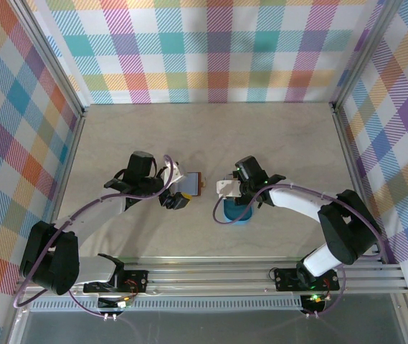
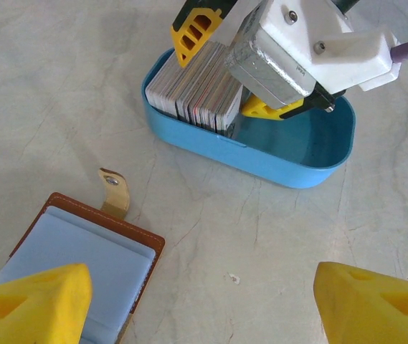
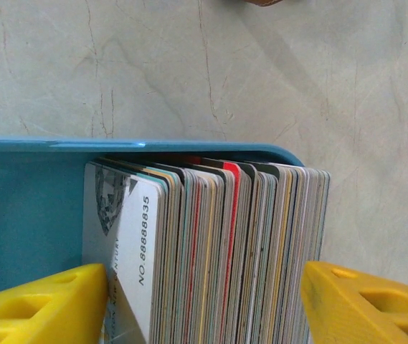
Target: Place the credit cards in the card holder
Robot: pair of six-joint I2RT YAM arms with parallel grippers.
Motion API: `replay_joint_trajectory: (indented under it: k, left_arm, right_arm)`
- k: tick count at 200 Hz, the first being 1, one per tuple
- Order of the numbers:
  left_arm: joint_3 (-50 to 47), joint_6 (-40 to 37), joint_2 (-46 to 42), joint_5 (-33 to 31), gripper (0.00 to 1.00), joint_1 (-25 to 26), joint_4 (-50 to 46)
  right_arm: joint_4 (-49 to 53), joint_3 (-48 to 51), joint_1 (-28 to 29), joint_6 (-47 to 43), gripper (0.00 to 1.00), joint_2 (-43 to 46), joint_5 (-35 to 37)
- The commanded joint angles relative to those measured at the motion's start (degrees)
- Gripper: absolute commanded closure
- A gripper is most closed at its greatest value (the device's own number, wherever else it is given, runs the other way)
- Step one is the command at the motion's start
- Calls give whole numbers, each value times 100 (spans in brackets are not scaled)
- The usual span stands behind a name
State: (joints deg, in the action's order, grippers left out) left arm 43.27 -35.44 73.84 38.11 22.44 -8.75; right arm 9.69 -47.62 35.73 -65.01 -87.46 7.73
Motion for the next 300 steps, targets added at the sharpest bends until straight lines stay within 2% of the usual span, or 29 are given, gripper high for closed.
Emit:
replay_joint_trajectory:
  k: [1,117,246,300]
  left_arm:
    - [-3,-121,-21,162,19,50,67]
    - [21,-104,60,119,18,50,67]
    - [58,-24,95,121,18,50,76]
    - [59,-7,104,149,18,50,76]
  right_arm:
    - [-244,-52,13,-12,31,76,133]
    - [47,-170,13,-1,42,371,90]
    - [112,-163,67,42,60,511,133]
    - [295,-173,110,53,72,542,158]
